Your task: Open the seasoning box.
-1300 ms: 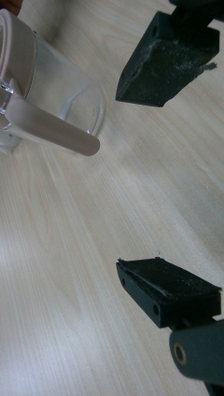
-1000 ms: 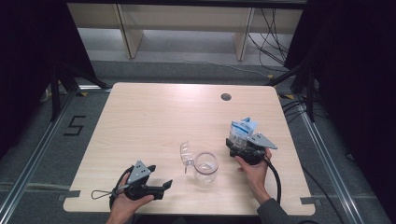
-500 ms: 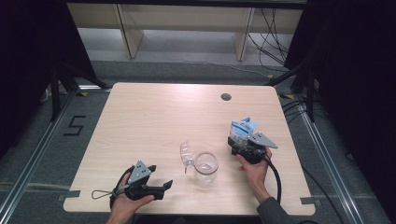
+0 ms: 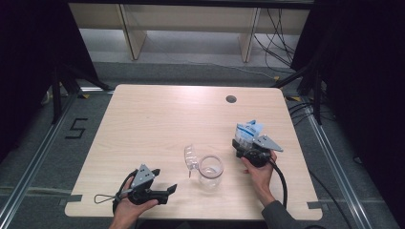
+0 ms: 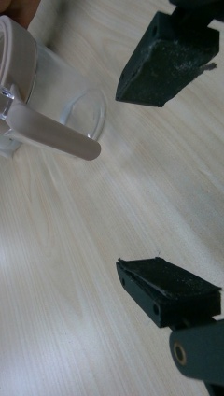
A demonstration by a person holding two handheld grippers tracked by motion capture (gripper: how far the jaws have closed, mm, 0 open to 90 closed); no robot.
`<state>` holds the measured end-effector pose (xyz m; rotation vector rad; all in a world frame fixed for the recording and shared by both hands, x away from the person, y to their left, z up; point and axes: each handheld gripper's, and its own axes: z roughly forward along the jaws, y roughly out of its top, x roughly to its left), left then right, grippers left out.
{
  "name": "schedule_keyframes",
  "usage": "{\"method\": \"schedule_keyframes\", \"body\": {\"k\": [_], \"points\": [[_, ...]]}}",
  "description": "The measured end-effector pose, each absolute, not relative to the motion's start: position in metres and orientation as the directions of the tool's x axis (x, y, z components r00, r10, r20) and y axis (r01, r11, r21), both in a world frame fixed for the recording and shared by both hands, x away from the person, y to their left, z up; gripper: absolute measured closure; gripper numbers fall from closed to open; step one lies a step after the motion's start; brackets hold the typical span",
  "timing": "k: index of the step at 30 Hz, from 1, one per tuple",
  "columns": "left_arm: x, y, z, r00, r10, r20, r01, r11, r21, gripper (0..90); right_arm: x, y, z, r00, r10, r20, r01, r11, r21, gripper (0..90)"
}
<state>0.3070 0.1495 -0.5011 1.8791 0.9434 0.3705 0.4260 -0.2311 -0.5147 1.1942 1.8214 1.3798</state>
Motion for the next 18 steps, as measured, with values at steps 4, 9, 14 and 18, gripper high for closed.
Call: {"method": "schedule_keyframes", "body": {"k": [4, 9, 14, 18], "points": [[0.3068, 0.1481, -0.5017, 0.644, 0.749, -0.154, 0.462, -0.22, 0.859, 15.2, 0.4254, -0.2301, -0.5149, -0.444, 0.891, 0.097, 0.325, 0.059, 0.944, 34.8], [0.307, 0.1481, -0.5015, 0.648, 0.748, -0.145, 0.458, -0.231, 0.858, 15.1, 0.4268, -0.2328, -0.5142, -0.462, 0.886, 0.052, 0.306, 0.104, 0.946, 35.9], [0.3068, 0.1477, -0.5015, 0.647, 0.747, -0.152, 0.458, -0.221, 0.861, 15.2, 0.4269, -0.2327, -0.5146, -0.447, 0.894, 0.034, 0.293, 0.11, 0.95, 39.9], [0.3072, 0.148, -0.5016, 0.65, 0.744, -0.155, 0.456, -0.22, 0.862, 15.3, 0.4245, -0.2303, -0.5142, -0.44, 0.895, 0.069, 0.31, 0.079, 0.948, 42.9]]}}
